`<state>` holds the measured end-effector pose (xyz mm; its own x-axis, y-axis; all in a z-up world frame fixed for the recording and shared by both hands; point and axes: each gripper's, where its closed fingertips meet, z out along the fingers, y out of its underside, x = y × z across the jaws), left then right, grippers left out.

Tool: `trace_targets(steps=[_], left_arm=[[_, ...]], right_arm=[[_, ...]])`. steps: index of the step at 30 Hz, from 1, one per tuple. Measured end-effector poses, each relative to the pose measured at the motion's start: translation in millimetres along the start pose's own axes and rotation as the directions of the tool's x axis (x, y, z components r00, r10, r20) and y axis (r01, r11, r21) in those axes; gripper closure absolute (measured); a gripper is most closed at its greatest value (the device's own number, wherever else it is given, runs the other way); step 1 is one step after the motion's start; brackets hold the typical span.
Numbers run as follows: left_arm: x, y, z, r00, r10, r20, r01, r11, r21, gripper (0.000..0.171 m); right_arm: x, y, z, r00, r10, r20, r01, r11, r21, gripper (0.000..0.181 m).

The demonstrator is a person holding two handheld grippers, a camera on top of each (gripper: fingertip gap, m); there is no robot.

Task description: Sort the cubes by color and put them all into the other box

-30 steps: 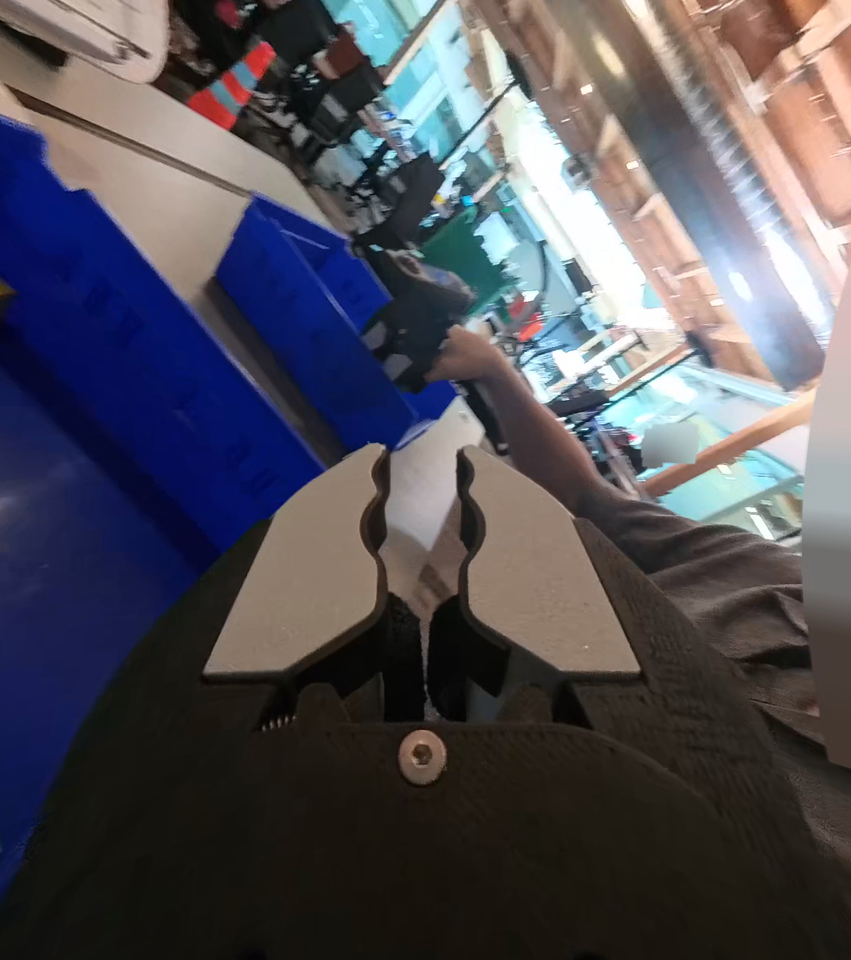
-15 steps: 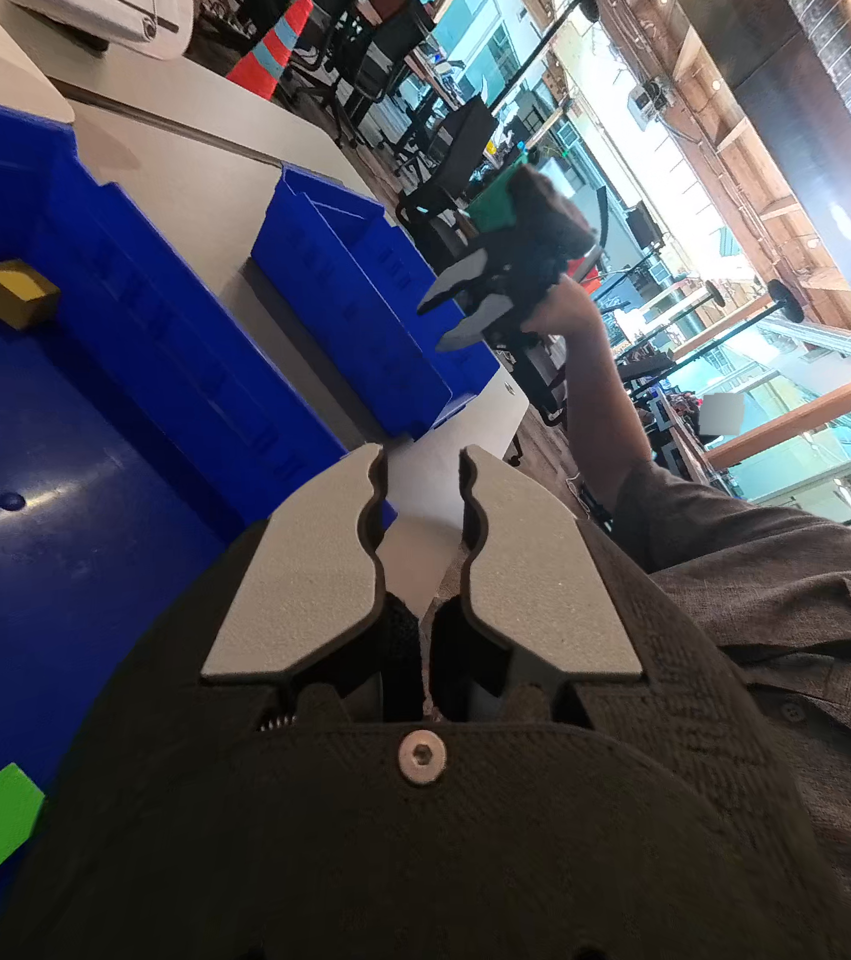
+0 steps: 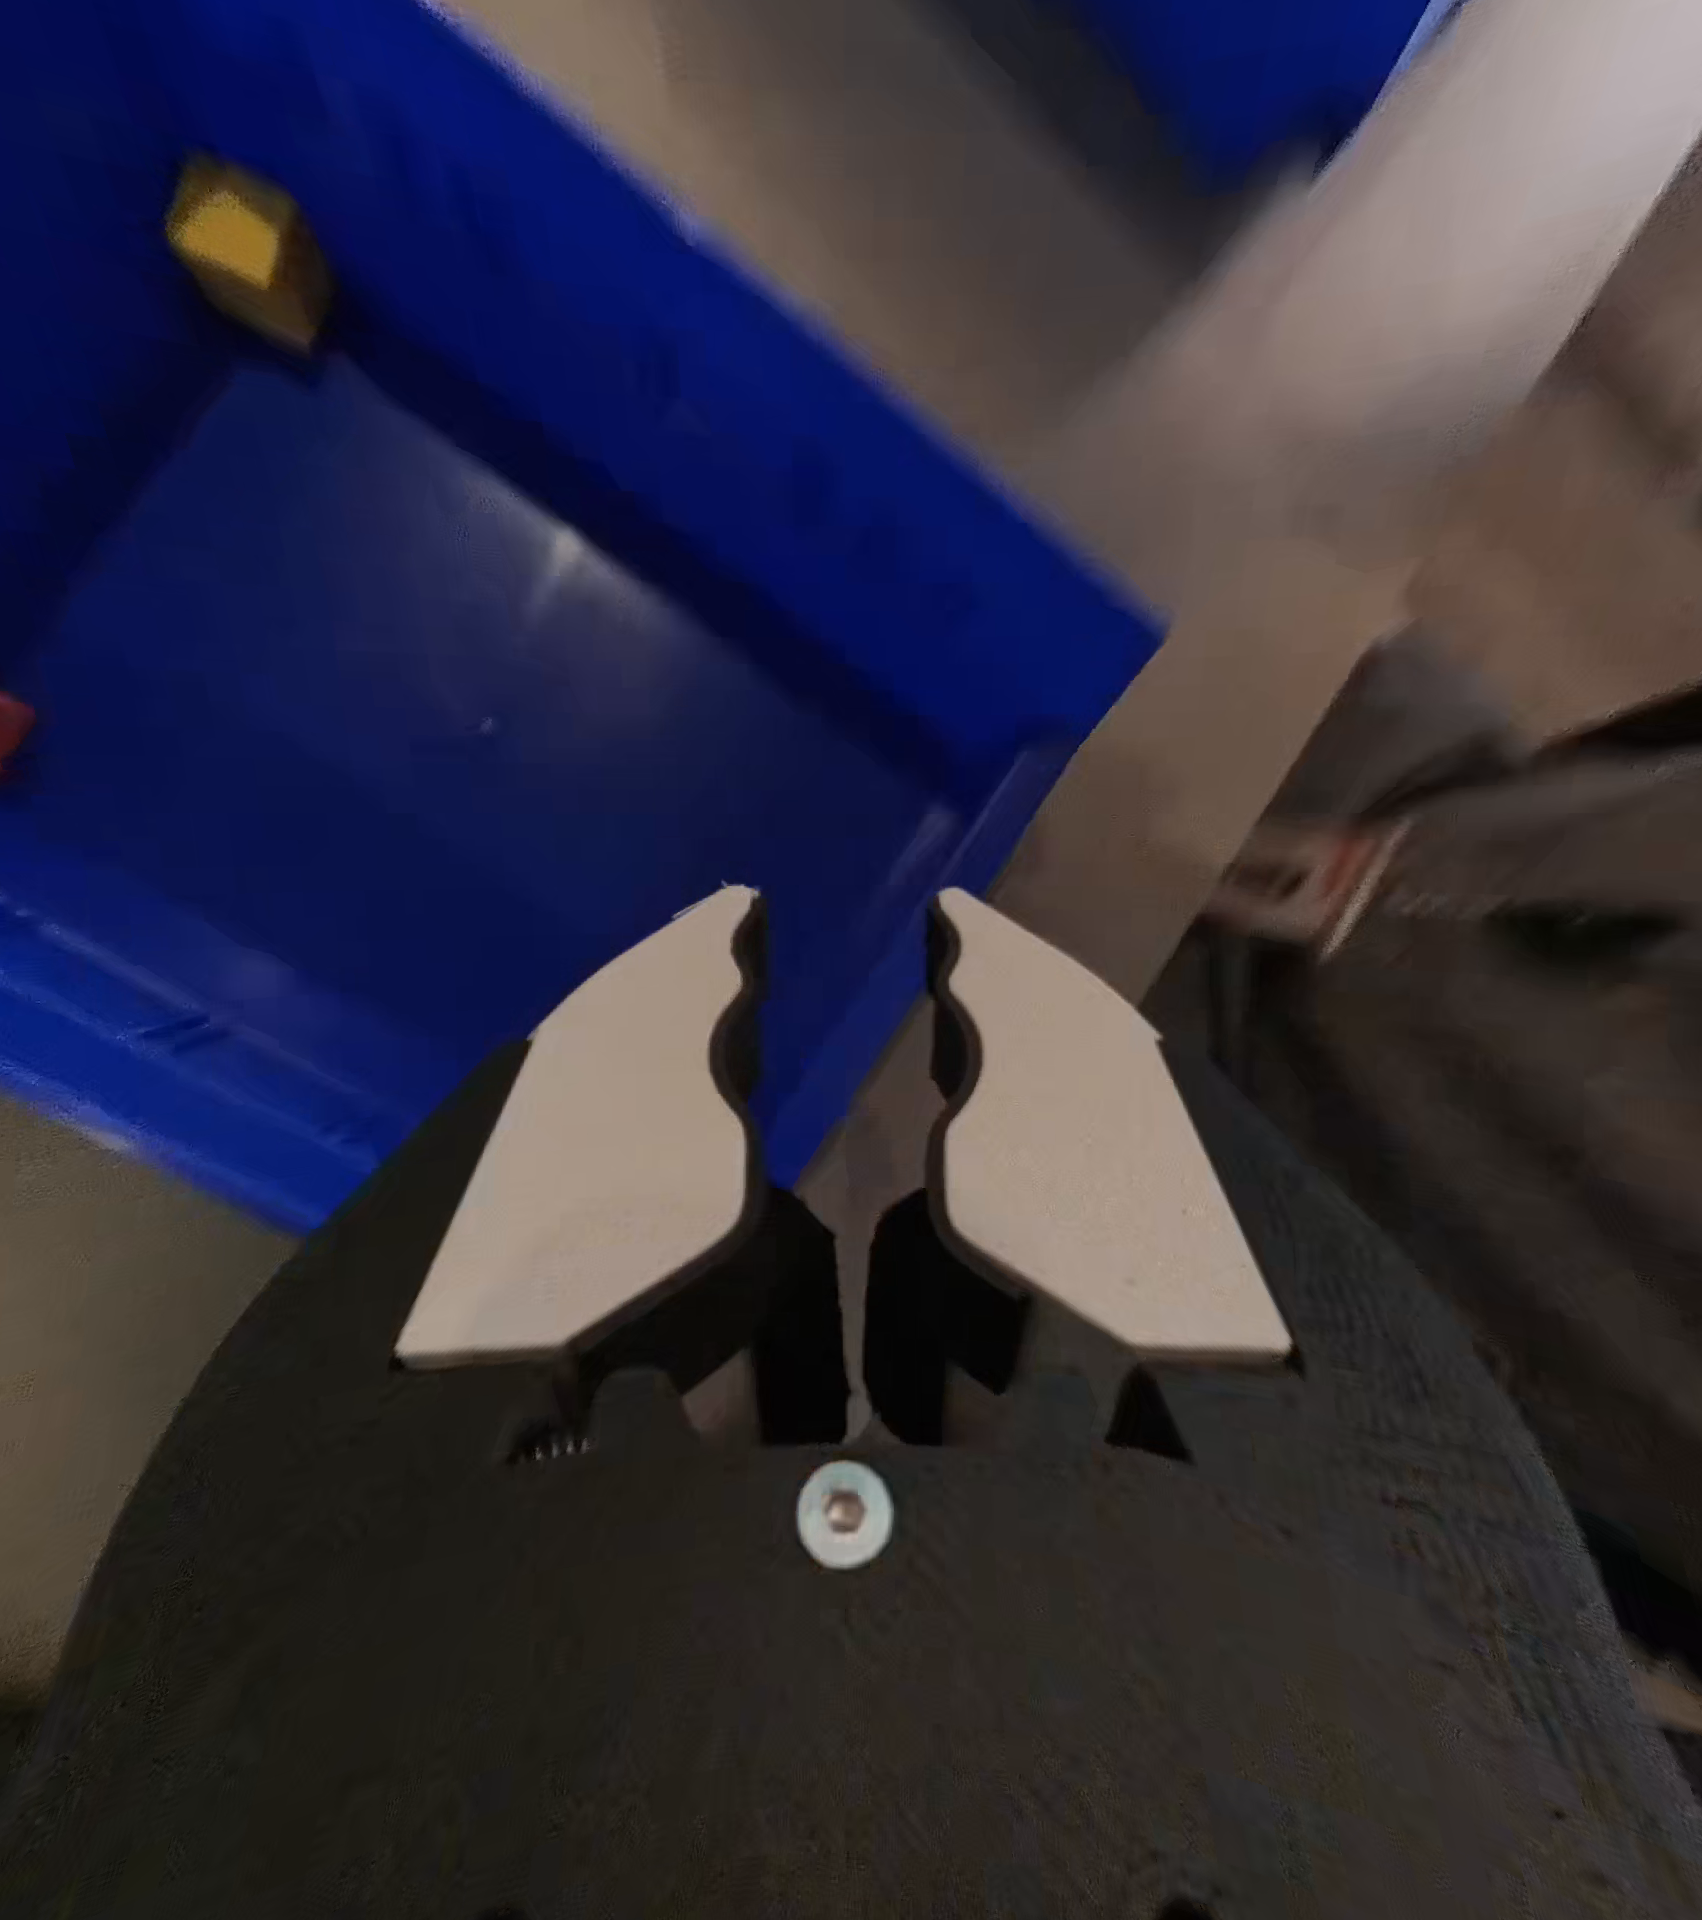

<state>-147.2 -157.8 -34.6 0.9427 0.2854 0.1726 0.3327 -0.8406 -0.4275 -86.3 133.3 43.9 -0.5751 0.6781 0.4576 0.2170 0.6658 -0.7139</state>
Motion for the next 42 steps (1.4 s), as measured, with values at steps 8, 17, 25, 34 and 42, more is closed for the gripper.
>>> trace_targets(steps=[8, 17, 25, 34, 42], left_arm=[[-34.1, 46.9, 24.2, 0.896, 0.443, -0.031, -0.399, 0.771, -0.496, 0.130], [-54.4, 87.1, 38.0, 0.892, 0.409, -0.190, -0.423, 0.610, -0.670, 0.123], [-64.5, 106.4, 47.8, 0.901, 0.344, -0.263, -0.415, 0.514, -0.751, 0.112], [-71.0, 114.1, 60.3, 0.880, 0.395, -0.266, -0.445, 0.486, -0.752, 0.112], [-59.9, 118.8, 58.3, 0.879, 0.384, -0.284, -0.456, 0.496, -0.739, 0.143]], right_arm=[[-17.3, 24.5, 21.9, 0.997, 0.053, 0.059, -0.052, 0.998, -0.022, 0.138], [-9.6, 24.3, 23.1, 0.996, 0.075, 0.047, -0.075, 0.997, 0.006, 0.137], [-10.5, 26.9, 30.5, 0.996, 0.070, 0.057, -0.070, 0.998, -0.003, 0.137], [-5.5, 27.7, 34.8, 0.995, 0.082, 0.059, -0.083, 0.996, 0.015, 0.137], [-3.9, 22.2, 32.6, 0.996, 0.076, 0.046, -0.078, 0.996, 0.045, 0.137]])
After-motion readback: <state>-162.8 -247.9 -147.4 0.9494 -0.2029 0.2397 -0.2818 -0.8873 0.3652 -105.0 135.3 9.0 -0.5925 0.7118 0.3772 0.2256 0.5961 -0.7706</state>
